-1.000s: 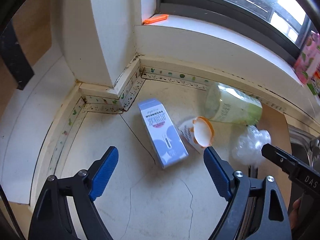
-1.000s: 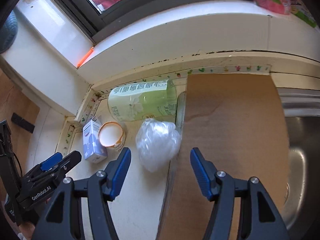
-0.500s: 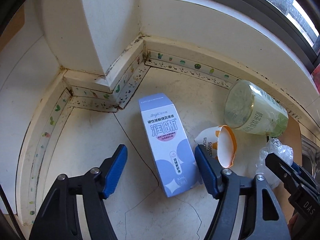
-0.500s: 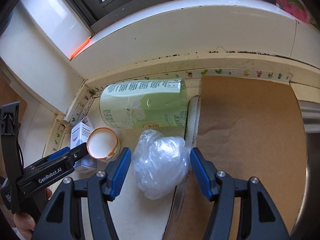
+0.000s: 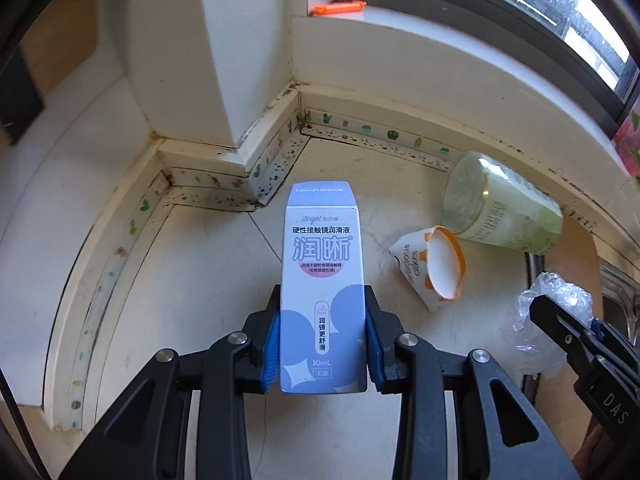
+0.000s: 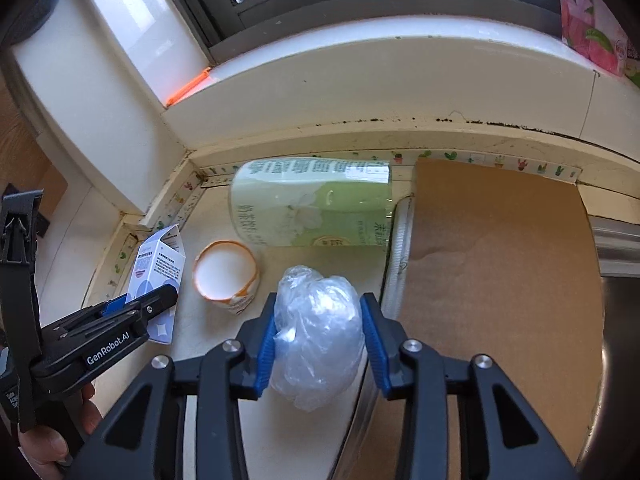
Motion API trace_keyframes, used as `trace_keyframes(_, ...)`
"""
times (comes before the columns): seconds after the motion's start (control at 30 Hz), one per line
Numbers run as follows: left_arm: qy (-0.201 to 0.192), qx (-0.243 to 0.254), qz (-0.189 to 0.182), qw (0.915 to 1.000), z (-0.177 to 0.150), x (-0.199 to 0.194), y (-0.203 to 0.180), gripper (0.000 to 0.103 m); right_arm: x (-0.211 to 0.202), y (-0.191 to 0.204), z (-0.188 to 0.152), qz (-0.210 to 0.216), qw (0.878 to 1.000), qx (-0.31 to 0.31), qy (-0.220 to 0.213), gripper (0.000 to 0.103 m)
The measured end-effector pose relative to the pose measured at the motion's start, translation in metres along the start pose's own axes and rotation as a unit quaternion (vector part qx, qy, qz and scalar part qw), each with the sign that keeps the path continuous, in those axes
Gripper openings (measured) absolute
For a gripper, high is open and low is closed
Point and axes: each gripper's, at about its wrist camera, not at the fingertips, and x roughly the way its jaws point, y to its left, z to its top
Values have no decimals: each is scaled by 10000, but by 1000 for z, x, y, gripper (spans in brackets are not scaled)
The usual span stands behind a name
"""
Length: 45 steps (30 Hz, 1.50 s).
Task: Collect trash
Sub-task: 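Grasp the white-and-blue box with the left gripper while the right gripper grasps the clear plastic bag, then lift the box and plastic bag and carry them down over the black bin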
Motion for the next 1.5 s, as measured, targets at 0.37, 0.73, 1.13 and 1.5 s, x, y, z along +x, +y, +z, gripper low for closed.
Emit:
trace_keyframes(0.37,-518,470,-219,9973,-52,-102,-13,33,-71,29,-44,233,9995,-116,-204,38)
trace_keyframes(0.73,-984,1062,-612,9876,-132,-212,0,33,-165,59,-114,195,9981,-98,-574,38)
trace_keyframes(1.13,-1190,1190,-979,9809,-234,-287,60,33,-243,116,-222,-170,9960,27,-876,38)
trace_keyframes(1.5,-1272,1347,-1091,9766,-326,-326,119,33,-284,171,-314,-439,9942,87,-981,38)
